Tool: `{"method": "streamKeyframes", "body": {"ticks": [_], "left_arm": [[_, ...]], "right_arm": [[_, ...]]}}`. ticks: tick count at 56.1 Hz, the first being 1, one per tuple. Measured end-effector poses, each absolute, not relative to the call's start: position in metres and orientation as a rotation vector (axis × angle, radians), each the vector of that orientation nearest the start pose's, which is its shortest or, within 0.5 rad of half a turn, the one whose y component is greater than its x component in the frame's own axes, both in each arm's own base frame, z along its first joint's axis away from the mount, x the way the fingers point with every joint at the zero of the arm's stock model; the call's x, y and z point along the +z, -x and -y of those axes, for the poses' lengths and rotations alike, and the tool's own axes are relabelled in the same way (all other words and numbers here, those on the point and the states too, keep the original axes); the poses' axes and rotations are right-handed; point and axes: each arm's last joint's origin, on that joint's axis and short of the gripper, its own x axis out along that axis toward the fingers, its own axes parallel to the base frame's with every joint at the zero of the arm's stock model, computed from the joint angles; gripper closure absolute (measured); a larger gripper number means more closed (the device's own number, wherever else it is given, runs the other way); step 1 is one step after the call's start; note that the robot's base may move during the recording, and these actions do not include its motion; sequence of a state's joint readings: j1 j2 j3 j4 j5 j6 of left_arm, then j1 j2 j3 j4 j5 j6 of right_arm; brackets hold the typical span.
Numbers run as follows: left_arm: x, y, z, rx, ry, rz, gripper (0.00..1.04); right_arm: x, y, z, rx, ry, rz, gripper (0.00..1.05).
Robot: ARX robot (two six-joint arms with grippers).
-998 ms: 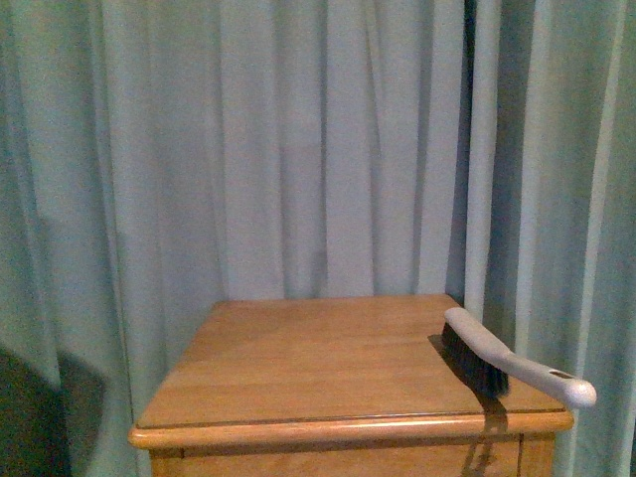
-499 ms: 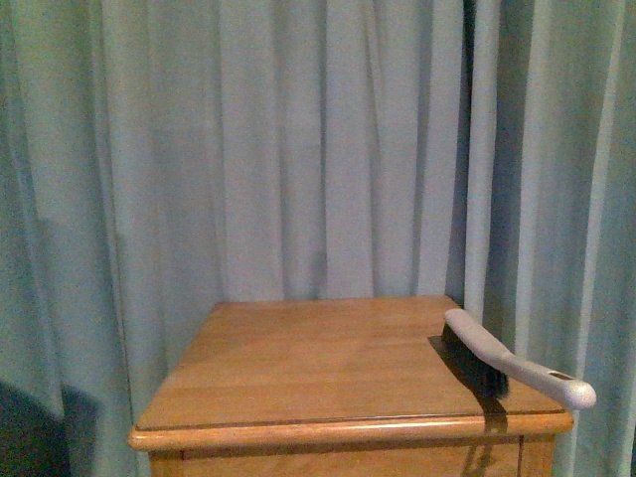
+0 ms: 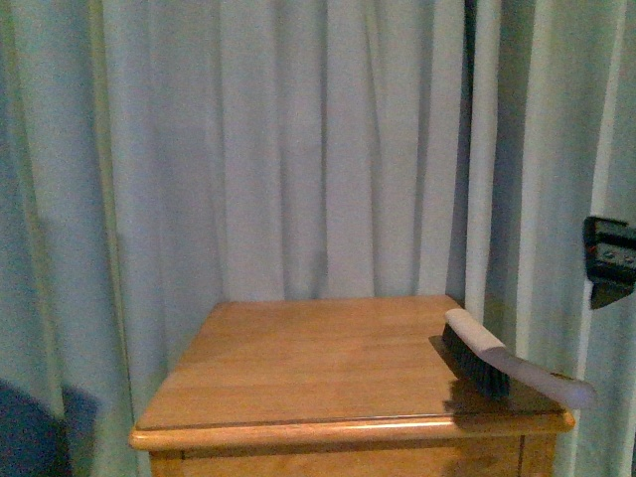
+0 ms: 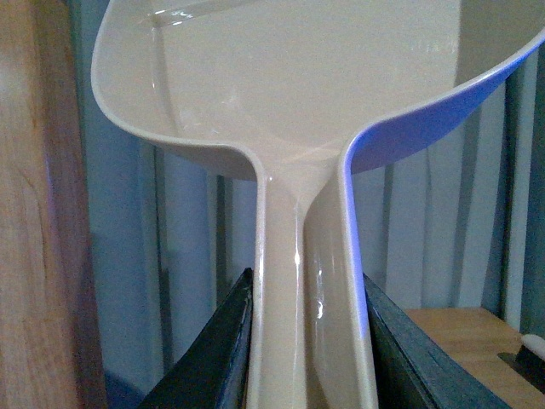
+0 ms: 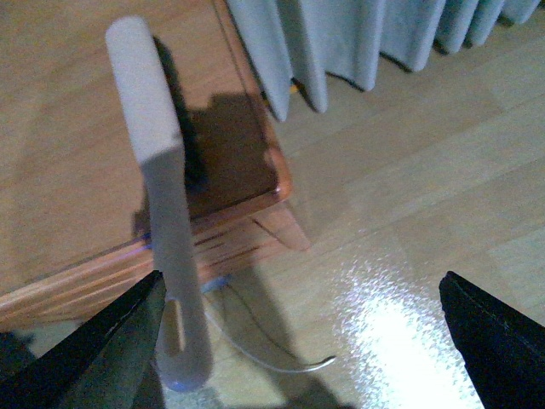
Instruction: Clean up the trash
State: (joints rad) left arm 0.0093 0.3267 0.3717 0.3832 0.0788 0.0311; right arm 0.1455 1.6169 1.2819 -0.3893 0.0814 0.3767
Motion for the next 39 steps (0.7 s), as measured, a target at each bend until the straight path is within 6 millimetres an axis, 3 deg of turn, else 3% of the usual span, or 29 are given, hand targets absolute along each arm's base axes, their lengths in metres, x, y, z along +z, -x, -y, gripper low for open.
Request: {"method": "streamKeyframes", "body": {"ticks": [11,39], "left_arm": [[0.299,-0.100,0.001,-0.062,-0.050,0.429,0.76],[0.299,-0.100,0.001,-0.062,-0.050,0.429,0.76]], "right_arm": [[0.249,-0.379,-0.076,-0.076,-0.313,-0.796,0.07],[0.221,-0.418,-0.113,-0.061,-0.318,-0.841,0.07]]}}
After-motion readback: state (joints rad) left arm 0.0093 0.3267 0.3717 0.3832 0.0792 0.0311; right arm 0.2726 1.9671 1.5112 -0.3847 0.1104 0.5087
